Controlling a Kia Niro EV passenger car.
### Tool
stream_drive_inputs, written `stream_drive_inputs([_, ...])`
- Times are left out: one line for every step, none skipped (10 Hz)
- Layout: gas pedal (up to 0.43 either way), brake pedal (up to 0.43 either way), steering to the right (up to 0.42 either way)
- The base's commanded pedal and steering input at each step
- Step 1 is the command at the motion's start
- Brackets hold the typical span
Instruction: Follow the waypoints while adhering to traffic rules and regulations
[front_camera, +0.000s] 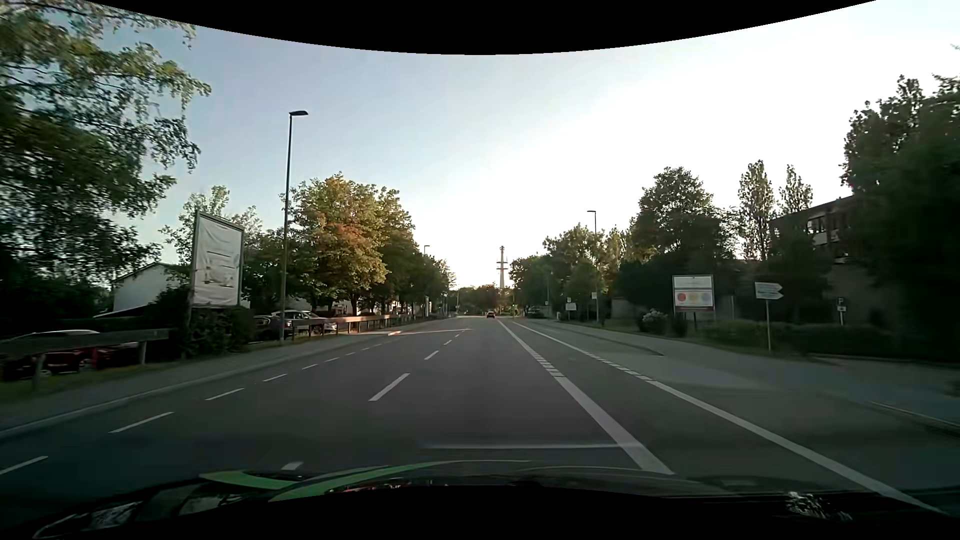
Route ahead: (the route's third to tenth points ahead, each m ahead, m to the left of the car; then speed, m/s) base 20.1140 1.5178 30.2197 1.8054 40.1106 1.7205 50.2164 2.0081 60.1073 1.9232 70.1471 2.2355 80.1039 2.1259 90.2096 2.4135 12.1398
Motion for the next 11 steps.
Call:
stream_drive_inputs([0.15, 0.0, 0.003])
stream_drive_inputs([0.15, 0.0, 0.003])
stream_drive_inputs([0.15, 0.0, 0.003])
stream_drive_inputs([0.15, 0.0, 0.004])
stream_drive_inputs([0.15, 0.0, 0.004])
stream_drive_inputs([0.13, 0.0, 0.004])
stream_drive_inputs([0.13, 0.0, 0.003])
stream_drive_inputs([0.13, 0.0, 0.003])
stream_drive_inputs([0.13, 0.0, 0.003])
stream_drive_inputs([0.13, 0.0, 0.0])
stream_drive_inputs([0.13, 0.0, -0.001])
